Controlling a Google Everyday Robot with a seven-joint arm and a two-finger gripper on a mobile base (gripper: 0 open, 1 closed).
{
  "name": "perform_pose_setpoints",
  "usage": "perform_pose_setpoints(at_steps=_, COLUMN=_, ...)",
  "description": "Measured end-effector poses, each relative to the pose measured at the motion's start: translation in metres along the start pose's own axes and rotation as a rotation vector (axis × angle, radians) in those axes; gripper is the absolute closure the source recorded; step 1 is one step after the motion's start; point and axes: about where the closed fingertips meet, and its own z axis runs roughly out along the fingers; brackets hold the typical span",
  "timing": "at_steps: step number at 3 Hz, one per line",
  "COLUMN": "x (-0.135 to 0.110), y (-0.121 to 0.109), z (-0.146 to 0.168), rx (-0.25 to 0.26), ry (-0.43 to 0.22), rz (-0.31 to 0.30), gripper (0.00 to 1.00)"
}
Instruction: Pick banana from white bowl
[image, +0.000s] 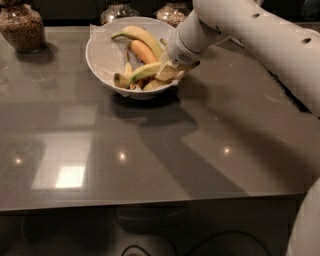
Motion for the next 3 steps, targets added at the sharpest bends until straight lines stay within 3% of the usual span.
perform_pose_setpoints(at_steps=1, x=-0.006, y=-0.002, z=-0.015, rx=0.028, ry=-0.008, rz=0.003, gripper=1.0)
perform_pose_setpoints(at_steps=3, x=-0.013, y=0.0, z=-0.056, rx=0.083, ry=-0.059, rz=0.009, gripper=1.0)
